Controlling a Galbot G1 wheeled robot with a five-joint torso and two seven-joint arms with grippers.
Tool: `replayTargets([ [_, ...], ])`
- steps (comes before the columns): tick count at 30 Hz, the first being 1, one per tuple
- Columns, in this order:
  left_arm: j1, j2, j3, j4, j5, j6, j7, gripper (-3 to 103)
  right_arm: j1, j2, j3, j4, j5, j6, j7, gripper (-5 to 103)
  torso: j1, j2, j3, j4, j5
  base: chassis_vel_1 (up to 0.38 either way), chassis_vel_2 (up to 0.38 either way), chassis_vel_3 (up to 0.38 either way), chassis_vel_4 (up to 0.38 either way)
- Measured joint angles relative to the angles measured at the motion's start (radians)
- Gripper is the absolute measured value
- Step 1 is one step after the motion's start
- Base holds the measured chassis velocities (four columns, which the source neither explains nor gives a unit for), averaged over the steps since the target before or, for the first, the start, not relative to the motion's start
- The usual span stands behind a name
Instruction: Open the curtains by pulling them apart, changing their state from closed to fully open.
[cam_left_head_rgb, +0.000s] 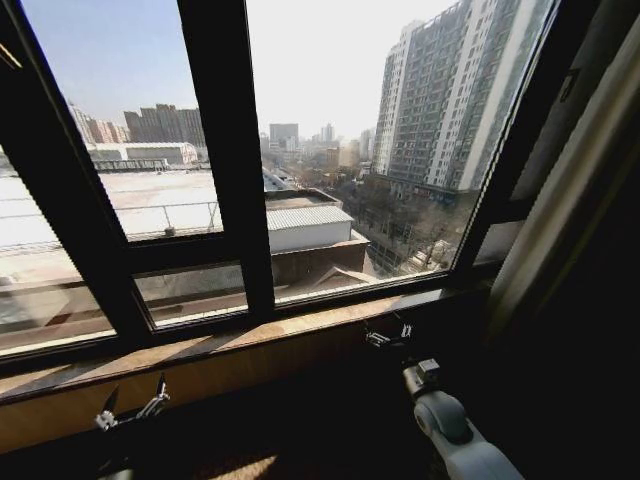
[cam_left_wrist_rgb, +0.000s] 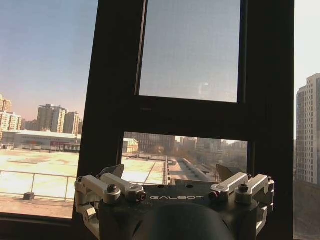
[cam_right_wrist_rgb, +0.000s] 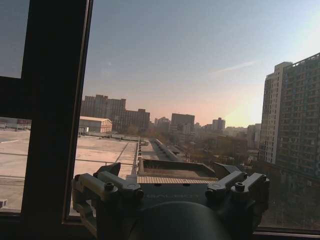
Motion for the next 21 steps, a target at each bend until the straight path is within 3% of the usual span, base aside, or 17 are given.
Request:
replayTargets([
  [9, 0.0, 0.0, 0.001, 0.0, 0.0, 0.0, 0.0, 100, 0.0, 0.0, 0.0, 0.0, 0.0, 0.0, 0.0, 100, 0.0, 0.0, 0.0, -0.0005, 0.0007, 0.032, -0.12, -0.042, 0.115],
  [21, 0.0, 0.0, 0.001, 0.0, 0.0, 0.0, 0.001, 100, 0.0, 0.0, 0.0, 0.0, 0.0, 0.0, 0.0, 100, 0.0, 0.0, 0.0, -0.0004, 0.0006, 0.192, -0.287, -0.204, 0.302],
])
